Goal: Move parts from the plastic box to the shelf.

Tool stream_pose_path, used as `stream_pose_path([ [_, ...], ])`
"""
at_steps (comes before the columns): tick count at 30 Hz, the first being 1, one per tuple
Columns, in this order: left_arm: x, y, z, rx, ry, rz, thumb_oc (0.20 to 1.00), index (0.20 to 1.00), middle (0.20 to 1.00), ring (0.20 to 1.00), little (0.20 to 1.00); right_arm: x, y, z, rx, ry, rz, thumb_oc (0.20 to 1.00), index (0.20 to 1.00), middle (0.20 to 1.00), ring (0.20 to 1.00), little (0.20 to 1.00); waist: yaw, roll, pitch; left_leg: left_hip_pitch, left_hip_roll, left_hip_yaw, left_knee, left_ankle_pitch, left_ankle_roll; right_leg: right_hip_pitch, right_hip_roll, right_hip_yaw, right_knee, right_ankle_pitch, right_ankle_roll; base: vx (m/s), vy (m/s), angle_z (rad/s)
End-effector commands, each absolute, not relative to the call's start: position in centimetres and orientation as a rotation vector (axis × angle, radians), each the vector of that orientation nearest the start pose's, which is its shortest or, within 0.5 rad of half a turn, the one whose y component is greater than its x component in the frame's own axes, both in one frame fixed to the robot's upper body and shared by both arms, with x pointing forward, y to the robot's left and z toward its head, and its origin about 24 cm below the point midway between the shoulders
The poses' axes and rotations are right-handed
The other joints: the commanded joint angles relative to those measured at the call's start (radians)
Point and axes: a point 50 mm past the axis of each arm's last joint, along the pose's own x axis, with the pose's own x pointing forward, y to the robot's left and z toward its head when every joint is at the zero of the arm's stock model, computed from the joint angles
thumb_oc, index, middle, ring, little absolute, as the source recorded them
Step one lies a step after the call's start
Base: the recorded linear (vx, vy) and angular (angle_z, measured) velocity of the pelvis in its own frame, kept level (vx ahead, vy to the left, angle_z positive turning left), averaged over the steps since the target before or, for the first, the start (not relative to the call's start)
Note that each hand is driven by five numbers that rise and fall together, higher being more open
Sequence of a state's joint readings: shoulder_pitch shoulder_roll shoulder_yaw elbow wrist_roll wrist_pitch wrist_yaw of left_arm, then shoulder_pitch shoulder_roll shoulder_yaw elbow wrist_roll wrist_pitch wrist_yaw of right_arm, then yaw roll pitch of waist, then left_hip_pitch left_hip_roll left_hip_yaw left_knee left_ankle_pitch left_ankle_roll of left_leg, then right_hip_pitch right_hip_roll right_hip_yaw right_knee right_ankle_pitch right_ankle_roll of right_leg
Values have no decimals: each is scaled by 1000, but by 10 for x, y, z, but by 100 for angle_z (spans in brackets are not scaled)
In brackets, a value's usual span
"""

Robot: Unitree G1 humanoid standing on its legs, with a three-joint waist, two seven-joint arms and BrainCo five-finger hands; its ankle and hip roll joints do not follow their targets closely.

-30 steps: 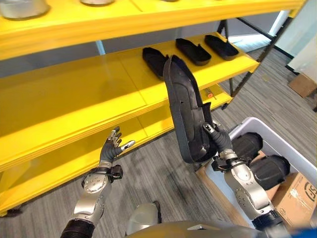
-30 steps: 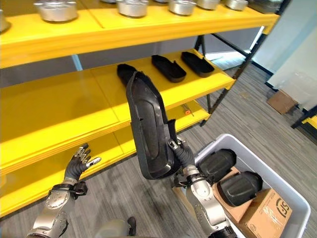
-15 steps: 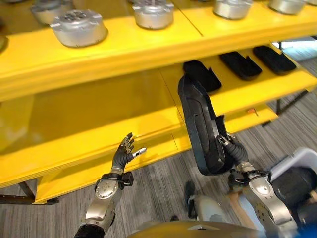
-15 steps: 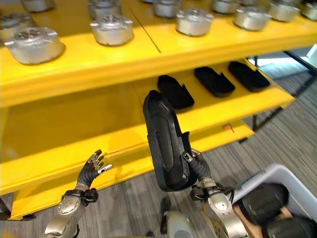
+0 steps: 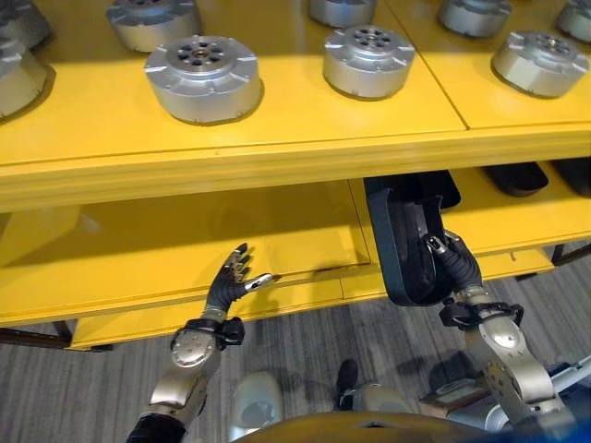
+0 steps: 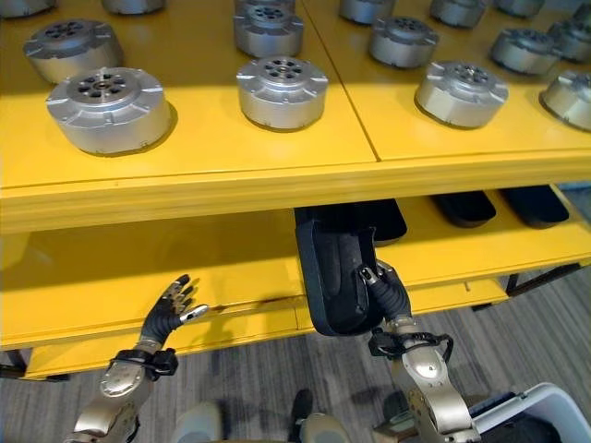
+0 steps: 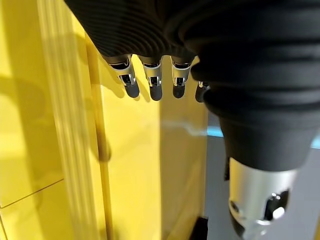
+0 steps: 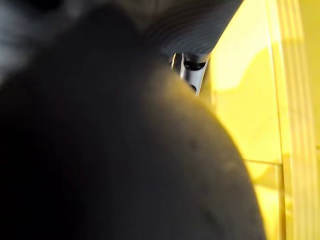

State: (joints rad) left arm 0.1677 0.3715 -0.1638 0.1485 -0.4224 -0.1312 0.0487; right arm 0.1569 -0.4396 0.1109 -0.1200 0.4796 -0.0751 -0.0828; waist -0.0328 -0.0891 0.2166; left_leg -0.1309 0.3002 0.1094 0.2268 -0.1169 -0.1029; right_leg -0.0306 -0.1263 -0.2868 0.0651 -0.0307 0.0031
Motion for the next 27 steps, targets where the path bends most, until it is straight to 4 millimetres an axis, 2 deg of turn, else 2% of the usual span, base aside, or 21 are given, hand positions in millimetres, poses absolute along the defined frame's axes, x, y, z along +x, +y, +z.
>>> stream_pose_path([
  [1,202,212,2,-56,145,31,1000,1000,1000,1000,1000,221,-209,73,66,-117,39,200,200,200,200,200,12,41,-72,69,36,-39,-138,209,-25,19,-73,44,33,-9,117,168,311,-3],
  [2,202,212,2,-56,145,31,1000,1000,1000,1000,1000,221,-209,73,66,-117,39,200,200,200,200,200,12,41,-73,68,36,-39,-138,209,-24,19,-73,44,33,-9,117,152,249,-23],
  [3,205,209,1,-59,144,19,1000,1000,1000,1000,1000,220,-207,72,72,-118,49,200,200,200,200,200,1,49,-91,74,11,5,-148,162,-30,33,-108,31,35,10,137,150,248,-44],
  [4,206,209,3,-56,135,7,1000,1000,1000,1000,1000,219,-207,72,76,-118,53,200,200,200,200,200,-1,47,-92,73,-3,16,-136,148,-31,35,-125,32,42,23,145,185,329,-29],
  [8,207,220,9,-7,121,2,1000,1000,1000,1000,1000,219,-203,68,97,-100,67,200,200,200,200,200,16,19,-91,71,-59,38,-91,91,-9,48,-181,47,47,71,176,103,218,5],
  [11,205,225,10,16,123,14,1000,1000,1000,1000,1000,222,-200,69,91,-104,74,200,200,200,200,200,28,3,-90,62,-79,41,-70,71,5,56,-200,41,44,93,187,80,142,3],
  [16,205,230,11,42,130,20,1000,1000,1000,1000,1000,235,-196,76,72,-133,81,200,200,200,200,200,50,-19,-80,22,-92,31,-13,44,11,60,-215,20,49,92,195,34,52,8],
  [17,209,229,14,53,122,12,1000,1000,1000,1000,1000,250,-191,87,70,-180,78,200,200,200,200,200,71,-28,-60,-21,-94,15,34,31,10,50,-219,4,76,75,193,-19,3,10],
  [18,212,227,16,57,115,2,1000,1000,1000,1000,1000,257,-190,92,57,-199,71,200,200,200,200,200,81,-31,-46,-42,-92,8,57,27,8,42,-222,0,89,64,191,-148,-34,38],
  [19,220,222,24,50,78,-8,1000,1000,1000,1000,1000,272,-184,107,64,-258,58,200,200,200,200,200,92,-26,-12,-106,-89,-15,119,16,3,-2,-229,-7,144,40,185,-205,-37,36],
  [20,224,220,27,42,61,-10,1000,1000,1000,1000,1000,280,-180,114,65,-285,52,200,200,200,200,200,98,-21,6,-129,-89,-25,140,13,1,-24,-234,-5,170,29,182,-232,-18,39],
  [22,229,217,31,38,41,-11,1000,1000,1000,1000,1000,286,-176,123,68,-313,53,200,200,200,200,200,100,-14,23,-158,-89,-32,171,6,1,-55,-238,-1,207,17,180,-151,10,18],
  [23,235,214,37,30,11,-8,1000,1000,1000,1000,1000,295,-170,137,62,-360,44,200,200,200,200,200,103,1,55,-211,-87,-45,220,-3,-1,-115,-247,10,281,-10,174,-187,16,13],
  [27,243,209,47,8,-37,2,1000,1000,1000,1000,1000,312,-158,160,62,-423,31,200,200,200,200,200,110,30,94,-303,-75,-64,308,-18,-3,-233,-258,38,425,-65,157,-145,7,4],
])
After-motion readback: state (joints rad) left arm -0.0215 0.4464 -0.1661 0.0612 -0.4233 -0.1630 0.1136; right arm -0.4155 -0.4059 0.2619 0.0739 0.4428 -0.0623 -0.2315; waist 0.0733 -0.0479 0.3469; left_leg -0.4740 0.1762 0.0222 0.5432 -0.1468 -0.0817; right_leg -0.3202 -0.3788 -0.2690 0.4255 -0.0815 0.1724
